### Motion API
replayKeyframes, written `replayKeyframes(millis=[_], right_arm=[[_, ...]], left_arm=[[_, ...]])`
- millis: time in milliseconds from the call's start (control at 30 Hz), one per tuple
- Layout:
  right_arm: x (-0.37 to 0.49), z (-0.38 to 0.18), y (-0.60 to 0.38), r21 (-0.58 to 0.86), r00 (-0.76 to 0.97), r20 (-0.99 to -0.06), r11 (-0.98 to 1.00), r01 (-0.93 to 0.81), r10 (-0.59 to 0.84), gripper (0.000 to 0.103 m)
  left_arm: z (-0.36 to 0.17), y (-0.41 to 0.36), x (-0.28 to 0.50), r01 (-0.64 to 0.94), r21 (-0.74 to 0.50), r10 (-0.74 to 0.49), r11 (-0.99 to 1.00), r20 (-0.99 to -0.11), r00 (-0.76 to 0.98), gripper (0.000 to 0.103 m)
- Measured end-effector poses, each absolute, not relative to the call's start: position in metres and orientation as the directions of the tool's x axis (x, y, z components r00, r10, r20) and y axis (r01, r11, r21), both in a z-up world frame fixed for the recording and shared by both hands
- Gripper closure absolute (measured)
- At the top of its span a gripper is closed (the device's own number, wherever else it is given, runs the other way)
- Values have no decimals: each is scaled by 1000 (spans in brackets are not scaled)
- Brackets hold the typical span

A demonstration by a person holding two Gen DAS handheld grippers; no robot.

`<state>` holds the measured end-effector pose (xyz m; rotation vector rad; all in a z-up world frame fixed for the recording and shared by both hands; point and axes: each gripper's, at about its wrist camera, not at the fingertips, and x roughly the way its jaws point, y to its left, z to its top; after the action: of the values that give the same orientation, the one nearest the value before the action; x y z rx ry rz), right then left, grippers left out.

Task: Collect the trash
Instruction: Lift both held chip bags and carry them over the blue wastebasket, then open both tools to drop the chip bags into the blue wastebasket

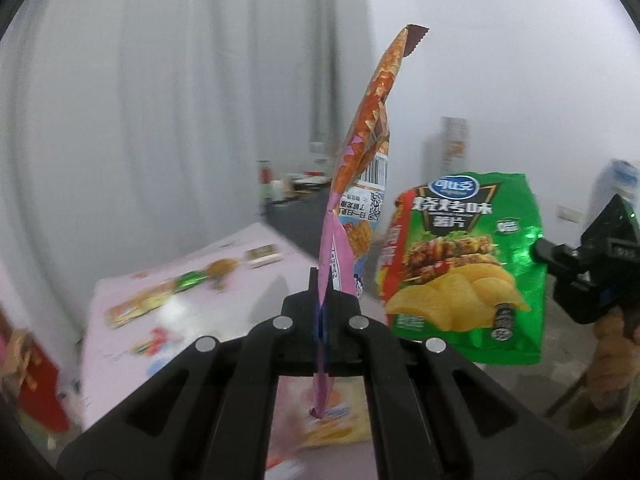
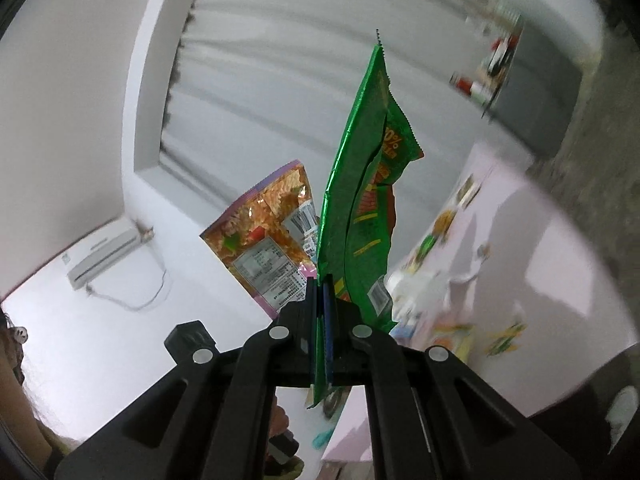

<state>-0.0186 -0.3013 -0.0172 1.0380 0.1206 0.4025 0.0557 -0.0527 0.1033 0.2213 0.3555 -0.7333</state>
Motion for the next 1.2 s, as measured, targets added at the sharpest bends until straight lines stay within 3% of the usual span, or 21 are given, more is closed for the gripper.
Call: replayKeyframes(millis=[233,533,833,1133,1200], right_arm=[[-76,-19,-361,825,994,30,558,-86,108,100],[-121,-54,-439,805,966,-129,546,234,-223,100],[-110,-155,-534,849,894,-317,326,416,-317,100],[-67,-222,-598,831,857,-426,249,498,-291,100],[-49,-239,-606,816,846,-456,251,521,-276,99]], left_arm=[[100,-173,70,839,12,-728,544,-490,479,103],[33,-362,100,918,-159,-718,363,-675,167,103],[-94,-514,130,930,-222,-632,291,-775,13,103],[-170,-581,158,908,-242,-577,343,-816,1,103],[-187,-588,163,903,-226,-549,364,-836,12,98]])
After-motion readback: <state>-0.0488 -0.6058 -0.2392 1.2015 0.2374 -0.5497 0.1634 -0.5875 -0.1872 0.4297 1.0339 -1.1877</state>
